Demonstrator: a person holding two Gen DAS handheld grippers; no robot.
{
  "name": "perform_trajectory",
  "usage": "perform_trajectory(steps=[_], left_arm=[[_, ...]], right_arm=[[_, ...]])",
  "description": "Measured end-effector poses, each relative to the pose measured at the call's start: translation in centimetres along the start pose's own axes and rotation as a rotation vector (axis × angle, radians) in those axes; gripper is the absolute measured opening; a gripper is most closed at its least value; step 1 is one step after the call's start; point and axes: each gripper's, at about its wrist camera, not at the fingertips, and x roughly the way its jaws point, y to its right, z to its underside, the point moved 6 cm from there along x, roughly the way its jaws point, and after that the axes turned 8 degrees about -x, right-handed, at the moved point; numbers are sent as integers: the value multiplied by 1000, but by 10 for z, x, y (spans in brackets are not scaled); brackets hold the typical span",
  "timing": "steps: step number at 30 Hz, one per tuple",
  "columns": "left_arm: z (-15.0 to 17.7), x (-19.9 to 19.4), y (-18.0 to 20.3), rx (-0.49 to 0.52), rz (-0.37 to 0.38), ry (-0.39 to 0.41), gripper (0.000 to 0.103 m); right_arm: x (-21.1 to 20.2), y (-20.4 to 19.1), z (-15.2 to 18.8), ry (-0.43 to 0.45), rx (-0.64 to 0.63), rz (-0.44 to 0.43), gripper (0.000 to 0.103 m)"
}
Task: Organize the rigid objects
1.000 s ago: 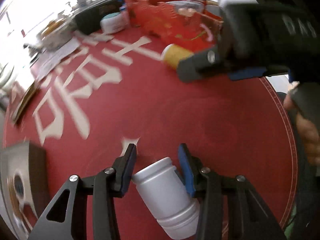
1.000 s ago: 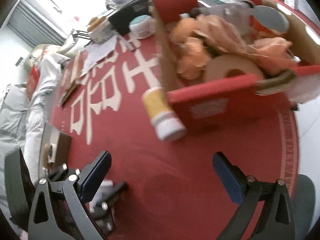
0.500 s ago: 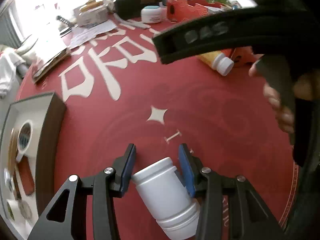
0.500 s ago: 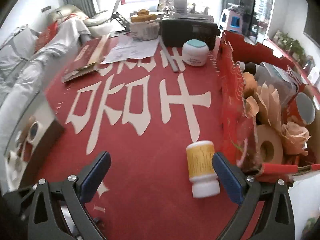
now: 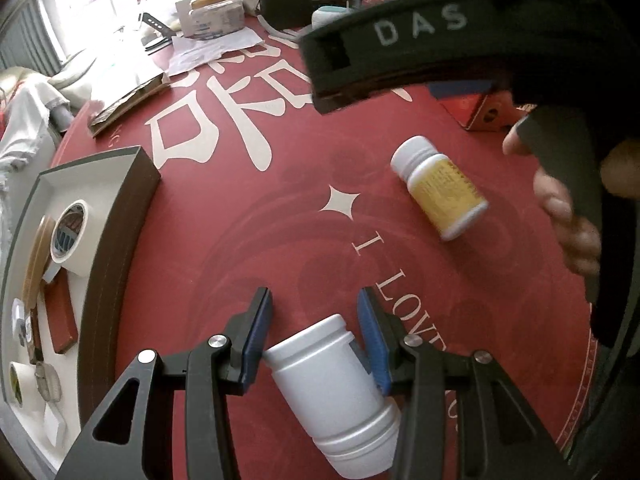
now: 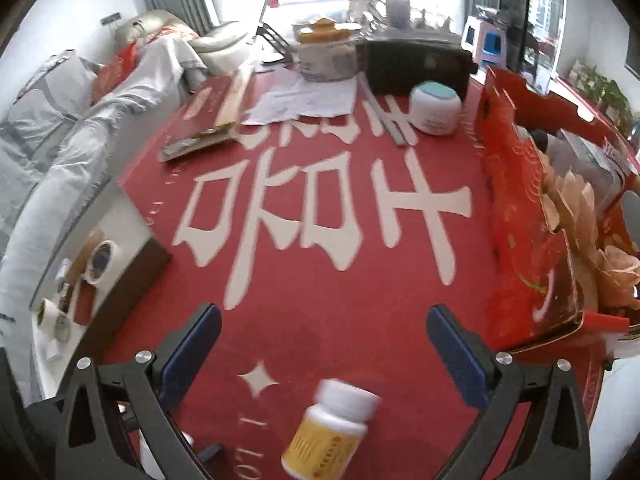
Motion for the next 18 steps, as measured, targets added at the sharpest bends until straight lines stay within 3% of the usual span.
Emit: perform_trajectory(steps=[5, 8, 10, 11, 18], left_arm=[[2, 0, 1, -10, -4, 15, 48], [3, -1, -1, -11, 4, 16, 48], [3, -2, -4, -17, 16, 12, 48], [4, -3, -7, -30, 28, 10, 47], [13, -11, -19, -145, 75, 21, 47]], right_arm=[[33, 3, 15, -138, 40, -53, 100], [32, -7, 15, -147, -83, 62, 66], [29, -4, 12, -145, -81, 66, 17], [28, -1, 12, -157, -58, 45, 9], [-2, 15, 59, -218, 58, -124, 8]])
